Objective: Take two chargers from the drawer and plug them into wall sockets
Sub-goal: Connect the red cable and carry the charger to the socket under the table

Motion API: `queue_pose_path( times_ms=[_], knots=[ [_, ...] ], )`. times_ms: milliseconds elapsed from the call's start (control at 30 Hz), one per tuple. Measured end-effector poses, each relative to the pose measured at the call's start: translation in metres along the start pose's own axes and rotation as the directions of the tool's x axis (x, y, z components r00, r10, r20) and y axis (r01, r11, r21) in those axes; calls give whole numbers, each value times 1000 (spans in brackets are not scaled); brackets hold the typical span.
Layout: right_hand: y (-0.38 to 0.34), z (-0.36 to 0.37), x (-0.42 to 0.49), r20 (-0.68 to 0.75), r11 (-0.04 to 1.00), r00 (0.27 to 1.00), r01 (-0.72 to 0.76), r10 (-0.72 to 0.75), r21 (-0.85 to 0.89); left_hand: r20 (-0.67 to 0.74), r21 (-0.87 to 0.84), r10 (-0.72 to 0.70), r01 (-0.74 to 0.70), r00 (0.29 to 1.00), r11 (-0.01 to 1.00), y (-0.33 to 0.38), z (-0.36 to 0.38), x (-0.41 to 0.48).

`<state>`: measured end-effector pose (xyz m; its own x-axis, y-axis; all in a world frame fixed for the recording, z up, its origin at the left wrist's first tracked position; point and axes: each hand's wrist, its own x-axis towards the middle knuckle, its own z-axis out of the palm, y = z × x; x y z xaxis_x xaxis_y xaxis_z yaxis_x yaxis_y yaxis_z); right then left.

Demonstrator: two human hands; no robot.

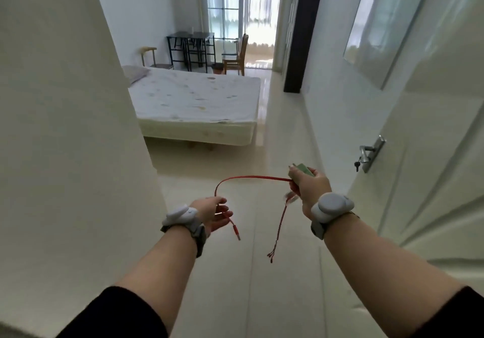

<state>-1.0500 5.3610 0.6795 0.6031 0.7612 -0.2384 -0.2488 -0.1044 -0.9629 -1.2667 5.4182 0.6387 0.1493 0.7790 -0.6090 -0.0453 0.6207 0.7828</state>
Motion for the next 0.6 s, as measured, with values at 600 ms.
queue_pose_path(
  times_ms=[600],
  knots=[
    [-60, 26, 351, 58, 991, 997, -48, 42, 122, 58, 309, 97, -110, 994, 945, 179, 202, 271]
  ],
)
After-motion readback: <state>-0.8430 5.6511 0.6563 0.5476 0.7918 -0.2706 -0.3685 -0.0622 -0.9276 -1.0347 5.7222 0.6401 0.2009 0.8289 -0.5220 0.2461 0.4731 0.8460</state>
